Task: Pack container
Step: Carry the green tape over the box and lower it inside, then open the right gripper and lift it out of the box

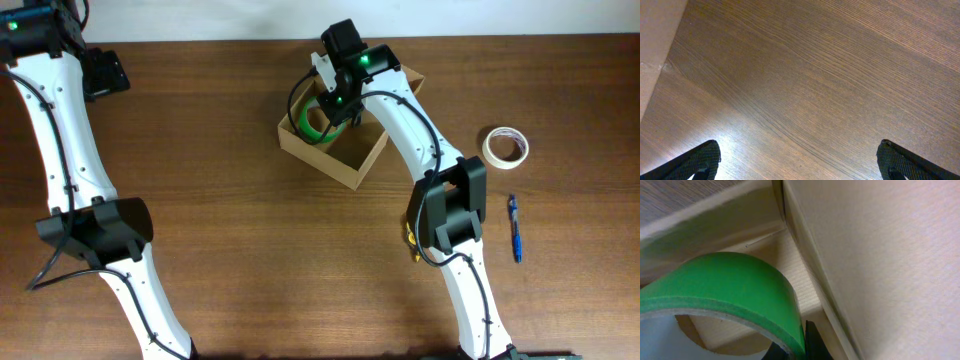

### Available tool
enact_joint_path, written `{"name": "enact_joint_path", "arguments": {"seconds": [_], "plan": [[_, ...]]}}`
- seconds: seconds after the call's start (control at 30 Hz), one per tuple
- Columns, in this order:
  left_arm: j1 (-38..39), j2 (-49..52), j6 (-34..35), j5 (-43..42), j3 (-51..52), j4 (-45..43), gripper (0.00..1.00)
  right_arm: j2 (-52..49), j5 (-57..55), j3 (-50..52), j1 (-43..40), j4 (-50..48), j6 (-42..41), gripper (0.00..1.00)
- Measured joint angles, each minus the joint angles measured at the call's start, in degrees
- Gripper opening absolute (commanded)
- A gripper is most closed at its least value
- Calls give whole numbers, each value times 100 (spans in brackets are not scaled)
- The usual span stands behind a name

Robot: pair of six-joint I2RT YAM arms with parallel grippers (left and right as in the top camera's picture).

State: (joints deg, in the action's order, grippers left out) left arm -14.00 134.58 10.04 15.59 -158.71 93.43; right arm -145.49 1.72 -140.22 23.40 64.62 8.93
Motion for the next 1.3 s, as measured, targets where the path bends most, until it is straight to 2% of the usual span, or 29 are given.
{"name": "enact_joint_path", "arguments": {"seconds": [0.4,0.5,0.67,1.0,1.17,1.3], "plan": [[0,0,0,0,0,0,100,-216,-26,66,-7,0,-13,6],[0,0,-2,0,0,0,100,-223,-31,66,-9,0,-46,16],[0,0,-2,0,0,0,100,-223,-44,66,-9,-48,-70,41],[0,0,0,0,0,0,100,-223,-46,66,-9,35,-76,44],[0,0,0,0,0,0,100,-173,-306,66,-9,205,-24,49],[0,0,0,0,0,0,100,269,-553,98,-11,431,4,54]]}}
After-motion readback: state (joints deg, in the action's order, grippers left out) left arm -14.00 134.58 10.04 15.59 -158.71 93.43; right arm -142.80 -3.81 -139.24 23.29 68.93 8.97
